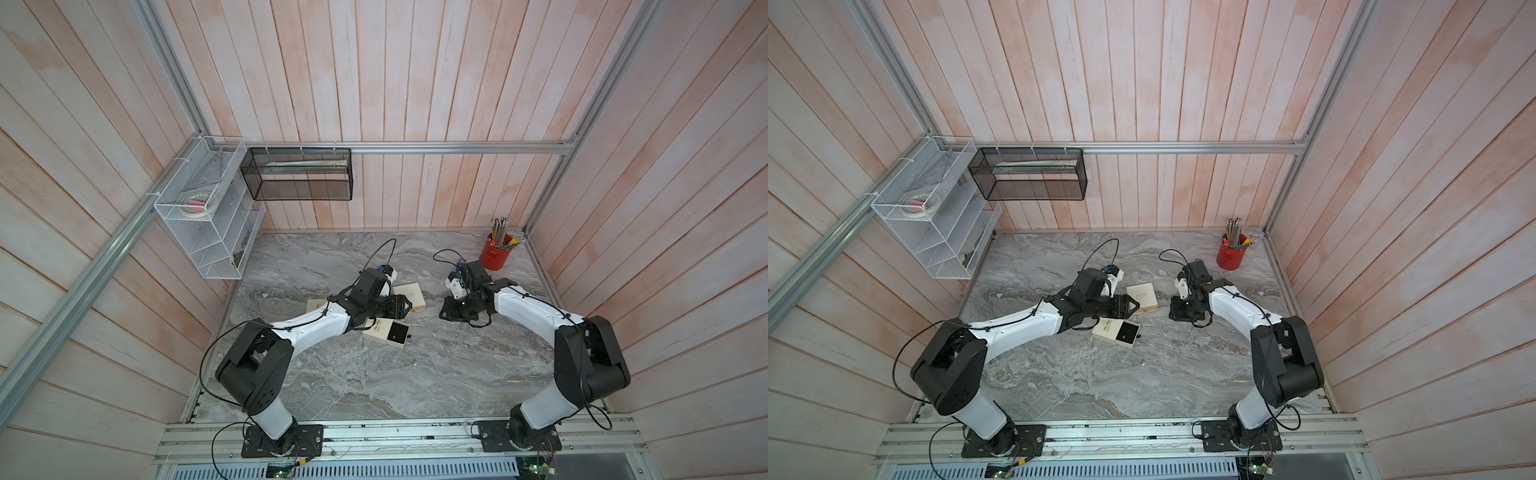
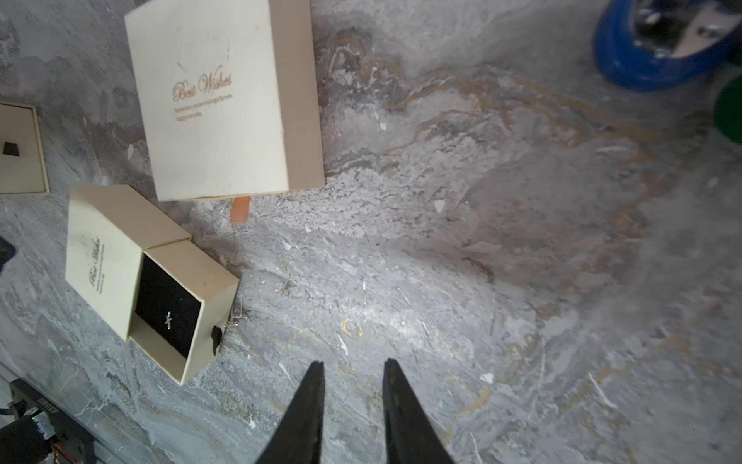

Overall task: Place the earrings into the drawer-style jewelry box
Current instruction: Pick up the earring from the center of the board.

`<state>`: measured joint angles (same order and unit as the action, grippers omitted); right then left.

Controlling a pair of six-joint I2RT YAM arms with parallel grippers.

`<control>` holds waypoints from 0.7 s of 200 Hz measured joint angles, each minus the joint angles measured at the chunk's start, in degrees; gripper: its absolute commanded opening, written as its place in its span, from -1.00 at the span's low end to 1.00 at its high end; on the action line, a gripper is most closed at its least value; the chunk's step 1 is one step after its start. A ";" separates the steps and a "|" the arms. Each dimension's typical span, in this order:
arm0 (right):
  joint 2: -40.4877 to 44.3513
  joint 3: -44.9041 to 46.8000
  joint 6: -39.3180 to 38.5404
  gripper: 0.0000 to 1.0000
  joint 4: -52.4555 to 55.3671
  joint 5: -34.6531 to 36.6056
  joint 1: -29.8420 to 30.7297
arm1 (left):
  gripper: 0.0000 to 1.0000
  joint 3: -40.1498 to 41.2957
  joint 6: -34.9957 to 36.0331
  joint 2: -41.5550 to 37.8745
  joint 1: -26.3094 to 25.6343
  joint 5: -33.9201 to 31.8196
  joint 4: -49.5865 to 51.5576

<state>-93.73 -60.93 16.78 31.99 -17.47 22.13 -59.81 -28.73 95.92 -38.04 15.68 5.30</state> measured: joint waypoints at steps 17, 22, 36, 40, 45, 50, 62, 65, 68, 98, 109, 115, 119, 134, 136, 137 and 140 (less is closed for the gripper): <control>-2.75 -2.89 -1.70 -0.47 1.22 0.50 2.71 | 0.36 0.15 0.11 0.63 0.20 -1.16 -0.15; -3.67 -3.82 -2.32 -0.48 1.49 0.59 3.39 | 0.36 0.24 0.04 0.63 0.35 -1.38 -0.31; -5.97 -6.16 -4.00 -0.51 1.92 0.72 4.85 | 0.37 1.16 -0.31 0.48 1.20 -1.77 -2.32; -6.67 -6.78 -4.57 -0.52 2.03 0.74 5.07 | 0.37 1.64 -0.50 0.31 1.49 -1.81 -2.97; -7.26 -7.32 -4.90 -0.53 2.21 0.90 5.18 | 0.37 2.45 -0.81 0.07 1.92 -2.01 -3.91; -7.96 -7.89 -5.46 -0.53 2.38 0.92 5.20 | 0.37 3.39 -1.11 -0.24 2.40 -2.08 -4.81; -9.49 -9.09 -6.49 -0.54 3.17 1.01 5.22 | 0.38 5.44 -1.57 -0.94 3.28 -2.23 -6.27; -9.79 -9.40 -6.60 -0.54 3.41 1.07 5.22 | 0.38 5.92 -1.79 -1.11 3.52 -2.27 -6.45; -10.16 -9.68 -6.80 -0.54 3.67 1.09 5.22 | 0.38 6.29 -1.92 -1.22 3.63 -2.27 -6.62; -12.41 -12.50 -7.65 -0.54 6.47 0.90 5.92 | 0.44 8.70 -2.82 -2.62 3.74 -2.27 -8.17; -12.94 -13.18 -7.78 -0.55 7.08 0.68 6.29 | 0.47 9.27 -2.84 -3.23 3.74 -2.38 -8.72; -13.20 -13.44 -7.85 -0.55 7.37 0.46 6.51 | 0.50 9.46 -2.93 -3.52 3.74 -2.56 -9.01; -13.38 -13.62 -7.87 -0.55 7.54 0.39 6.67 | 0.53 9.57 -3.02 -3.63 3.74 -2.64 -9.16; -14.14 -14.16 -7.87 -0.55 8.17 -0.26 7.41 | 0.59 10.01 -3.10 -4.13 3.76 -2.89 -9.66; -14.25 -14.25 -7.87 -0.55 8.28 -0.31 7.50 | 0.60 10.08 -3.08 -4.17 3.76 -2.93 -9.70; -14.27 -14.27 -7.87 -0.55 8.33 -0.31 7.54 | 0.60 10.10 -3.10 -4.20 3.76 -2.95 -9.70; -14.45 -14.40 -7.87 -0.55 8.44 -0.46 7.74 | 0.61 10.19 -3.17 -4.31 3.76 -3.08 -9.73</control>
<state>-108.18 -75.33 8.91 40.42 -17.93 29.87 -49.63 -31.90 91.61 -34.28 12.60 -4.43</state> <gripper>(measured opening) 0.227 0.786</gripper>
